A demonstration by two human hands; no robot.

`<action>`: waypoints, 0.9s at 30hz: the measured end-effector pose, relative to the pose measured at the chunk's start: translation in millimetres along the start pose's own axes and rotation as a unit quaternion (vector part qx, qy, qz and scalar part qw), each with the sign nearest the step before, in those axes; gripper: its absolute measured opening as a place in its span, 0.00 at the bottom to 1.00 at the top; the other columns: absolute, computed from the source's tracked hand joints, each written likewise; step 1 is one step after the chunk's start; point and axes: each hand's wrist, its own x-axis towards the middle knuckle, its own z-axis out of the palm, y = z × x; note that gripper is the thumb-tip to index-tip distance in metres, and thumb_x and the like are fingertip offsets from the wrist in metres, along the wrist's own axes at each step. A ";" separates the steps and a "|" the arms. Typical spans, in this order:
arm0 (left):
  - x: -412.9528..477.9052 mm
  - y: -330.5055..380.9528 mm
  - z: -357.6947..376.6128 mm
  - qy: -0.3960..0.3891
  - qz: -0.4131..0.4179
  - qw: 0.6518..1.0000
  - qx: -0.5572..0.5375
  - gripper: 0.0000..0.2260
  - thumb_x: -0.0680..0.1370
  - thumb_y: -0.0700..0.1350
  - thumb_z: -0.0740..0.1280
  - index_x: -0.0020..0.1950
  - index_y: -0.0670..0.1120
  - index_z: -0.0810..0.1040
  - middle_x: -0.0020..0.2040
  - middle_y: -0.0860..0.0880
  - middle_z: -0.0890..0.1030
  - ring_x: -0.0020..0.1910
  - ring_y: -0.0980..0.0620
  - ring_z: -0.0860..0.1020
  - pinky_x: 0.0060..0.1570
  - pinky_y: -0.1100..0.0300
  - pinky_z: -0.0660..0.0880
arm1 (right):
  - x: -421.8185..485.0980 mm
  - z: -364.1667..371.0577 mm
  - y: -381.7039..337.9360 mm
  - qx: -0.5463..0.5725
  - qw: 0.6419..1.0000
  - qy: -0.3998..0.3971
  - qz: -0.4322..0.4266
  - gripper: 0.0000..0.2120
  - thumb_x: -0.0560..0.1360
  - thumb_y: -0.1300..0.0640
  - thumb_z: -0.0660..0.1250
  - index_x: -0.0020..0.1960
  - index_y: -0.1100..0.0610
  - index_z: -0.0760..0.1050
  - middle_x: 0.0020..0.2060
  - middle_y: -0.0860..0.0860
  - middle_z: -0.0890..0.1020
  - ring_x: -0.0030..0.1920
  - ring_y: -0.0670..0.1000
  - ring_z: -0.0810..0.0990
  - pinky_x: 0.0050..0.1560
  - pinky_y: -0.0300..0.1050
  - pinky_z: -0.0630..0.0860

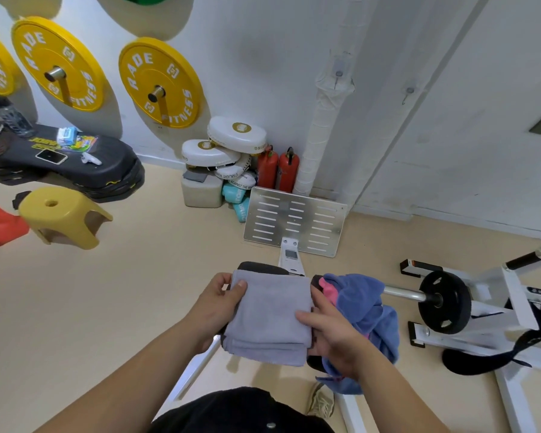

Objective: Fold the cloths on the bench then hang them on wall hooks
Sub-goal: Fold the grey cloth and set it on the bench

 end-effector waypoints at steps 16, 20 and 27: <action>103.0 -14.4 -7.2 0.007 -0.015 0.976 0.216 0.37 0.75 0.38 0.67 0.81 0.54 0.57 0.62 0.49 0.78 0.52 0.45 0.82 0.44 0.58 0.80 | 119.7 -11.6 54.2 -0.233 0.964 0.126 -0.013 0.26 0.79 0.64 0.65 0.63 0.34 0.74 0.68 0.50 0.73 0.64 0.55 0.77 0.64 0.47 0.79; 110.3 -48.9 -10.4 0.003 0.050 0.863 0.503 0.29 0.75 0.46 0.63 0.77 0.56 0.64 0.75 0.51 0.67 0.66 0.46 0.73 0.60 0.53 0.76 | 127.9 -4.3 77.2 -0.399 0.906 0.137 -0.050 0.20 0.79 0.59 0.68 0.69 0.48 0.74 0.65 0.47 0.67 0.68 0.51 0.72 0.71 0.41 0.69; 124.4 -81.3 -10.2 -0.054 0.289 0.674 0.678 0.17 0.67 0.50 0.78 0.53 0.52 0.77 0.58 0.51 0.80 0.54 0.46 0.80 0.36 0.56 0.77 | 126.2 -2.0 92.2 -0.623 0.755 0.173 -0.111 0.30 0.72 0.56 0.74 0.71 0.44 0.69 0.74 0.54 0.64 0.68 0.56 0.73 0.58 0.51 0.81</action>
